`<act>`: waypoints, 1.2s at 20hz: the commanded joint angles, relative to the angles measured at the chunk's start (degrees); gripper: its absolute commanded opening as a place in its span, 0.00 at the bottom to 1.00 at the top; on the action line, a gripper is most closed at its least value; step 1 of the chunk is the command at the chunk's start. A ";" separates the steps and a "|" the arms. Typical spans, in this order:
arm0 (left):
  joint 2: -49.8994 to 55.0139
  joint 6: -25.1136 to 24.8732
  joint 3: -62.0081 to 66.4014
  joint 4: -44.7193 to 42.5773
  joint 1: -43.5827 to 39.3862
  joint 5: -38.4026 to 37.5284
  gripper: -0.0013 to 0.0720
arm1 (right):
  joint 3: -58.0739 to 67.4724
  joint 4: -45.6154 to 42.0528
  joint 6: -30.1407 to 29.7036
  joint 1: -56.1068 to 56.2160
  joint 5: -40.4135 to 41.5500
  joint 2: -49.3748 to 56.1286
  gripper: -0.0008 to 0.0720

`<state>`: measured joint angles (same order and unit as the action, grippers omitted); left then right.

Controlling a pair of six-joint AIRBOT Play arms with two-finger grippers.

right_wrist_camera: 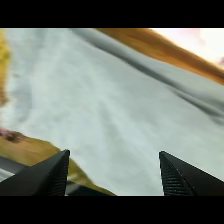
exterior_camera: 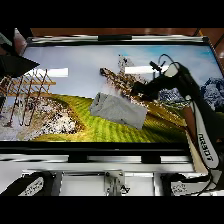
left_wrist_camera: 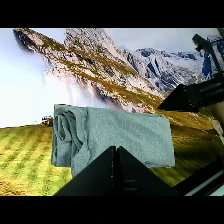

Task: Fold the shirts.

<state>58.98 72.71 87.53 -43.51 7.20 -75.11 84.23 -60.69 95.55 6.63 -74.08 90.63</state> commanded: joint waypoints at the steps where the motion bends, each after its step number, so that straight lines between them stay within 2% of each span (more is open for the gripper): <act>1: -0.04 0.04 -0.02 -0.31 0.04 -0.17 0.06 | -2.95 -5.20 -1.36 -8.72 -10.45 -1.57 0.93; 3: -0.04 0.04 -0.02 -0.70 0.02 -0.20 0.06 | -8.70 -2.19 -2.97 -10.84 -9.16 -1.57 0.93; 8: 0.15 0.04 -0.02 -1.57 0.02 -0.15 0.06 | -22.12 1.66 -5.18 -9.27 5.79 -1.49 0.93; 10: 0.15 0.04 -0.02 -1.57 0.02 -0.13 0.06 | -24.90 3.26 -5.62 -9.31 9.11 -1.38 0.93; 13: 0.15 0.04 -0.02 -1.57 0.02 0.37 0.06 | -27.36 12.26 -11.98 -8.39 13.20 -1.38 0.93; 17: 0.15 0.09 -0.02 -1.55 0.02 0.92 0.06 | -27.56 16.87 -15.17 -4.76 14.60 -0.63 0.92; 18: 0.15 0.09 -0.02 -1.55 0.02 0.94 0.06 | -27.56 17.77 -16.48 -3.72 14.82 -0.55 0.76; 19: 0.15 0.09 -0.02 -1.55 0.02 0.94 0.06 | -27.54 18.47 -17.75 -2.78 15.30 -0.57 0.46; 20: 0.15 0.09 -0.02 -1.55 0.02 0.94 0.06 | -27.54 19.80 -18.78 -2.51 15.58 -0.57 0.20; 21: 0.15 0.09 -0.02 -1.55 0.02 0.94 0.06 | -27.26 21.81 -20.79 -2.78 15.13 -0.79 0.09; 24: 0.15 0.04 -0.02 -1.55 0.02 1.11 0.06 | -22.56 24.70 -23.74 -7.61 8.63 -4.33 0.09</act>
<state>59.11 72.84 87.53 -45.06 7.22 -74.15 58.72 -39.88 75.50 1.54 -61.04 88.55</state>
